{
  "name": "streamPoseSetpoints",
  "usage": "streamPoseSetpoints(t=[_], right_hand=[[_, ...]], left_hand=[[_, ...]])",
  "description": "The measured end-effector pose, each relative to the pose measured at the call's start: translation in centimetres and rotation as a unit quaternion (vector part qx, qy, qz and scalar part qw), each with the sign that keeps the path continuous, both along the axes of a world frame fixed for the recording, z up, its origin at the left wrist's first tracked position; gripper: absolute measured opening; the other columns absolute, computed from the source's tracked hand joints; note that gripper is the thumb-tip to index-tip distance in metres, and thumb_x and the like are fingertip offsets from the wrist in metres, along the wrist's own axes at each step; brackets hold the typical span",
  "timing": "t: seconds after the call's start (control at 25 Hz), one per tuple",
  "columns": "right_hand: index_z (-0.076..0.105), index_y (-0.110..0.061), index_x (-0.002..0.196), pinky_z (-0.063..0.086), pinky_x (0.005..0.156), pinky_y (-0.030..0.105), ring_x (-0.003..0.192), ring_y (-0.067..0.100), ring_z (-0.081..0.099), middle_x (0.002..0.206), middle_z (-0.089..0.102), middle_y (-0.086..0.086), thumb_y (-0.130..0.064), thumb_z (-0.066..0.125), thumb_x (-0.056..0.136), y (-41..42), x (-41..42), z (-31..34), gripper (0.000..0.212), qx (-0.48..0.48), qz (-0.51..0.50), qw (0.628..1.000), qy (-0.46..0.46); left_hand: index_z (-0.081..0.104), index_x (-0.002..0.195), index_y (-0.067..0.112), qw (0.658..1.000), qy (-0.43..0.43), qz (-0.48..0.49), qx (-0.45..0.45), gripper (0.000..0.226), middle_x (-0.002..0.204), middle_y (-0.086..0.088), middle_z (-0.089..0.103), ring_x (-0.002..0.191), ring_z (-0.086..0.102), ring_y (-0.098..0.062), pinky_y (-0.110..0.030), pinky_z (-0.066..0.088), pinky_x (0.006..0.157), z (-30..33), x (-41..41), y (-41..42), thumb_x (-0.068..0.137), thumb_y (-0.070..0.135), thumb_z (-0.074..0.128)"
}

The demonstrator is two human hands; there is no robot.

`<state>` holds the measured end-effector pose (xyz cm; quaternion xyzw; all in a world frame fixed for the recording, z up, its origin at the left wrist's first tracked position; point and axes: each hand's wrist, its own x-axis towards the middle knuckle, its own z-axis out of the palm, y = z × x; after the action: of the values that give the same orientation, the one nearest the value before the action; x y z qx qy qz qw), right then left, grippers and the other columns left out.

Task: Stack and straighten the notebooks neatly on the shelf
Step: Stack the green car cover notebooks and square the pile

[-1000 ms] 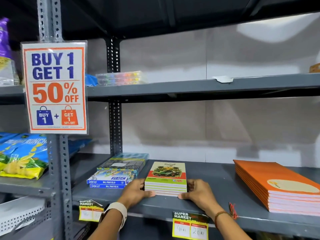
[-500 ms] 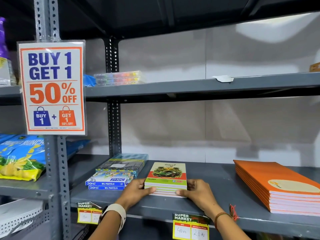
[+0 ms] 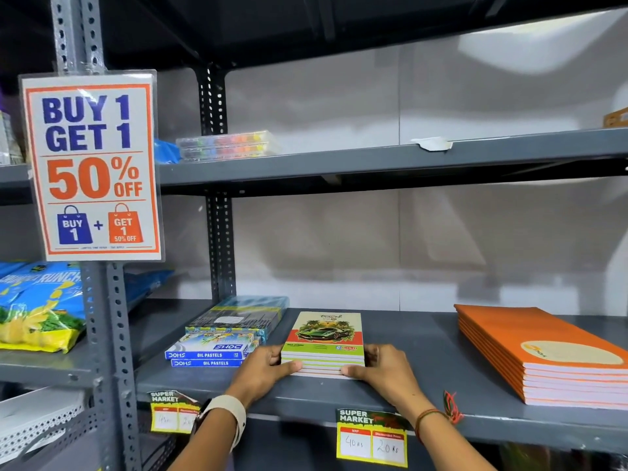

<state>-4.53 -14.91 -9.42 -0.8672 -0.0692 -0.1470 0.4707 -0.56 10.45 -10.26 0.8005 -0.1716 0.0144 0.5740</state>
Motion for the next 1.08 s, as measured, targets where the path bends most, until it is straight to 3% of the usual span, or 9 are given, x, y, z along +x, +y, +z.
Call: streamPoseSetpoints(t=[0.2, 0.4, 0.64, 0.96, 1.08], right_hand=[[0.076, -0.023, 0.095, 0.055, 0.075, 0.020, 0.082, -0.001, 0.069, 0.094, 0.077, -0.014, -0.038, 0.086, 0.063, 0.2, 0.3, 0.0, 0.037, -0.021, -0.019, 1.000, 0.008], [0.075, -0.025, 0.092, 0.056, 0.075, 0.023, 0.082, 0.000, 0.068, 0.094, 0.077, -0.014, -0.040, 0.086, 0.062, 0.2, 0.3, -0.1, 0.036, -0.034, -0.032, 0.999, 0.012], [0.075, -0.026, 0.093, 0.056, 0.075, 0.024, 0.083, 0.002, 0.068, 0.094, 0.077, -0.013, -0.041, 0.085, 0.061, 0.4, 0.2, 0.3, 0.037, -0.047, -0.043, 0.998, 0.020], [0.075, -0.026, 0.096, 0.057, 0.079, 0.028, 0.085, 0.005, 0.069, 0.096, 0.077, -0.012, -0.041, 0.084, 0.063, 0.5, 0.0, 0.3, 0.037, -0.054, -0.046, 0.997, 0.019], [0.074, -0.025, 0.096, 0.057, 0.080, 0.029, 0.088, 0.007, 0.069, 0.098, 0.077, -0.011, -0.041, 0.083, 0.063, 0.6, -0.1, 0.4, 0.038, -0.054, -0.047, 0.997, 0.023]], left_hand=[[0.074, 0.093, 0.022, 1.000, 0.012, 0.011, -0.002, 0.026, 0.100, 0.006, 0.078, 0.096, 0.073, -0.008, -0.029, 0.052, 0.098, 0.3, -0.1, -0.3, 0.071, 0.011, 0.083], [0.073, 0.096, 0.022, 1.000, 0.009, 0.025, 0.006, 0.028, 0.106, 0.001, 0.076, 0.102, 0.071, -0.014, -0.030, 0.050, 0.098, 0.5, -0.5, -0.5, 0.072, 0.012, 0.082], [0.073, 0.088, 0.028, 0.998, 0.003, 0.035, 0.044, 0.021, 0.084, 0.020, 0.077, 0.086, 0.072, 0.005, -0.012, 0.050, 0.079, 1.1, -1.3, -0.6, 0.073, 0.017, 0.082], [0.072, 0.090, 0.028, 0.997, 0.005, 0.048, 0.056, 0.021, 0.086, 0.019, 0.076, 0.093, 0.071, -0.002, -0.010, 0.049, 0.079, 1.4, -1.8, -0.7, 0.074, 0.018, 0.081], [0.072, 0.100, 0.022, 0.997, 0.016, 0.050, 0.055, 0.028, 0.105, 0.004, 0.076, 0.099, 0.071, -0.009, -0.020, 0.051, 0.092, 1.6, -2.0, -0.7, 0.073, 0.018, 0.082]])
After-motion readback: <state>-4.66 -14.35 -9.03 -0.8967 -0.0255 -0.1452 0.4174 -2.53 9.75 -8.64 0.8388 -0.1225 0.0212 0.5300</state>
